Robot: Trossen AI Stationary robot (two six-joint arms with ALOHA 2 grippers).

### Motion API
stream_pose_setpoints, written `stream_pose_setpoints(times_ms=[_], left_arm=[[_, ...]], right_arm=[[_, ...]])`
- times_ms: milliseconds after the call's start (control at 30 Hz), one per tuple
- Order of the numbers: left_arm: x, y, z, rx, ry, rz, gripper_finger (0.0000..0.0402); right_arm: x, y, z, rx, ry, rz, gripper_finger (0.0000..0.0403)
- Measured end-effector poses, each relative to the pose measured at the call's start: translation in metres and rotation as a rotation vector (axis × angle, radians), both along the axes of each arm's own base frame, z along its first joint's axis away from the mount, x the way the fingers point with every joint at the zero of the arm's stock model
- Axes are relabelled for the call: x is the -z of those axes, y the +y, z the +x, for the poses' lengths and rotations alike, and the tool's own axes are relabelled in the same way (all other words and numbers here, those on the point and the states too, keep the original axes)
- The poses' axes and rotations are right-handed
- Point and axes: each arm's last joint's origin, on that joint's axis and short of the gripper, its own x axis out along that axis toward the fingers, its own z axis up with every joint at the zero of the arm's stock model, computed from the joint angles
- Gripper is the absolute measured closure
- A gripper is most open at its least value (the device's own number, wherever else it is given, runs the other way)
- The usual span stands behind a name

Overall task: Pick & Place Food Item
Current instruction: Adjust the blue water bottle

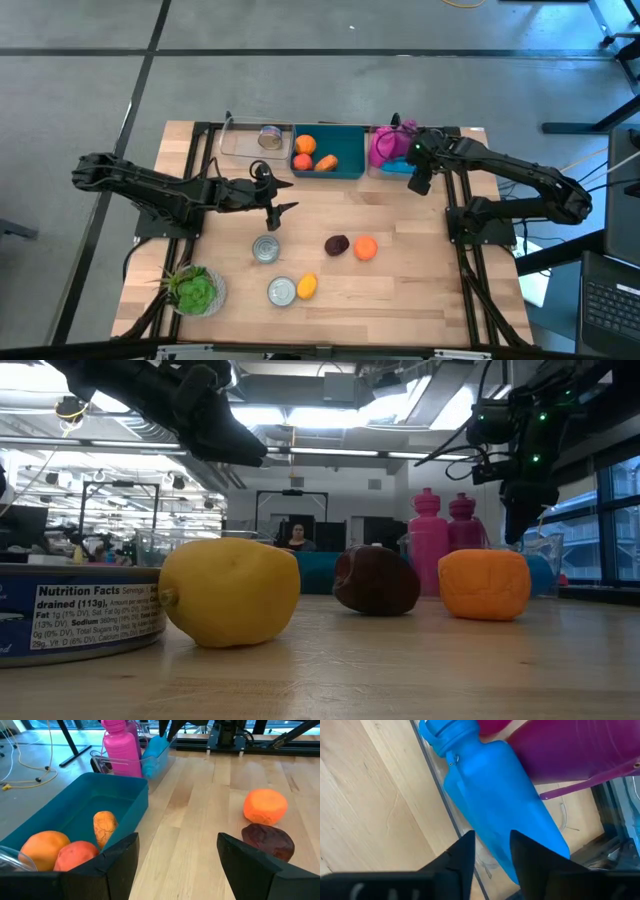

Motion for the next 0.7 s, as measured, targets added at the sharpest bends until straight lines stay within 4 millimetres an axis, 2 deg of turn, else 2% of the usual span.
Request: stream_pose_setpoints(times_ms=[400, 700], left_arm=[[0.0, 0.0, 0.0, 0.0, 0.0, 0.0, 0.0141], [0.0, 0.0, 0.0, -0.001, -0.002, -0.005, 0.0141]], right_arm=[[0.0003, 0.0004, -0.0007, -0.02, 0.015, 0.002, 0.0392], [0.0001, -0.0003, -0.0016, -0.015, 0.04, -0.026, 0.04]])
